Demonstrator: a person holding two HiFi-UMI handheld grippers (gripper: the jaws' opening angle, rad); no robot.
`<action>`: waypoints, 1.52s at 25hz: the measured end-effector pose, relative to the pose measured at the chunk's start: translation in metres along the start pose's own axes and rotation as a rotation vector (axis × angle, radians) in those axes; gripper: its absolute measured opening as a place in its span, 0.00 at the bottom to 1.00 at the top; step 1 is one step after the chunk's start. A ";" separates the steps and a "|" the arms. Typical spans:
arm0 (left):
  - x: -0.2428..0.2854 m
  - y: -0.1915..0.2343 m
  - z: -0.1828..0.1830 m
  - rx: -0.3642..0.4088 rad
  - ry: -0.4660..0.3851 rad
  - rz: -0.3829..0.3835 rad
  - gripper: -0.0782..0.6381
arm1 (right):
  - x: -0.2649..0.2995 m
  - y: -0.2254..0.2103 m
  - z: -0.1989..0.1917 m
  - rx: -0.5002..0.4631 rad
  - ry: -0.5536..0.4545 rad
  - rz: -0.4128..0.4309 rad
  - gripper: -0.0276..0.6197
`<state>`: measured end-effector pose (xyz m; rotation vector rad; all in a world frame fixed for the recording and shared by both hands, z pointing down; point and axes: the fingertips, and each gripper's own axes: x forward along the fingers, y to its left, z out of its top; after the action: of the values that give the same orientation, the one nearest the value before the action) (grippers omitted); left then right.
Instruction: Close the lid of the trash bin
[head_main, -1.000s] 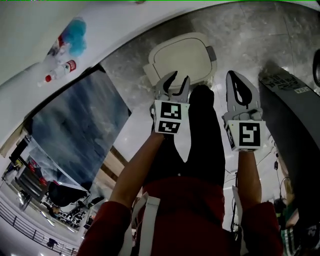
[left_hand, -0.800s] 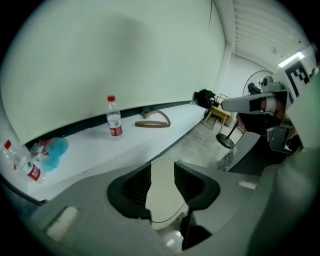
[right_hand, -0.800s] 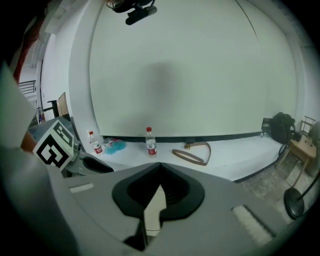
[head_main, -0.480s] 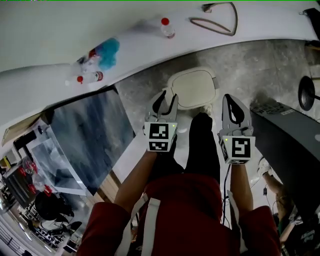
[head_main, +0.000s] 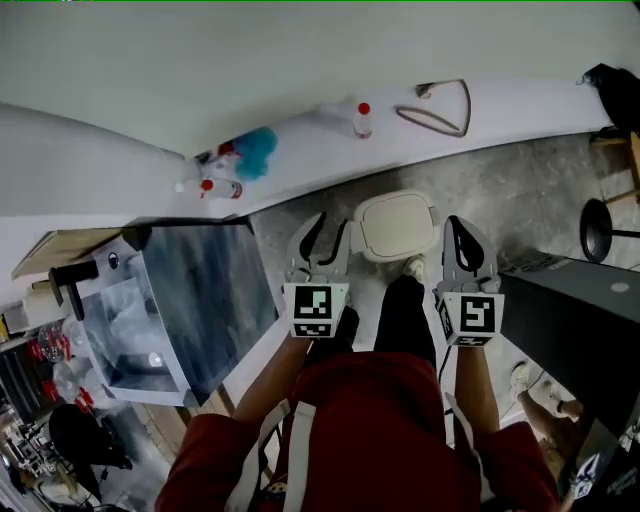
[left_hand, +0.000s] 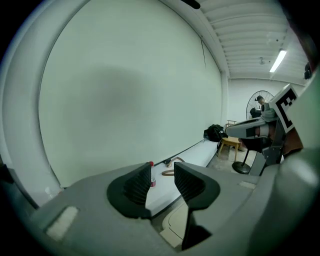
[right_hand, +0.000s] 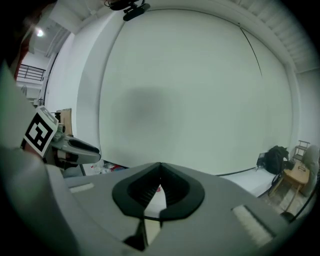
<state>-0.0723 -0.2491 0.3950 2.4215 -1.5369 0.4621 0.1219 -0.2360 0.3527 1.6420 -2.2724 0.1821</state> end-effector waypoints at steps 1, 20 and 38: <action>-0.009 0.004 0.007 0.003 -0.012 0.004 0.31 | -0.005 0.005 0.009 -0.003 -0.009 -0.003 0.04; -0.165 0.073 0.175 0.187 -0.460 0.133 0.31 | -0.076 0.078 0.188 -0.018 -0.379 -0.010 0.04; -0.238 0.092 0.224 0.208 -0.601 0.203 0.28 | -0.111 0.102 0.234 -0.073 -0.479 -0.027 0.04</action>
<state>-0.2196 -0.1708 0.0997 2.7318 -2.0716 -0.1029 0.0125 -0.1719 0.1048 1.8290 -2.5499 -0.3333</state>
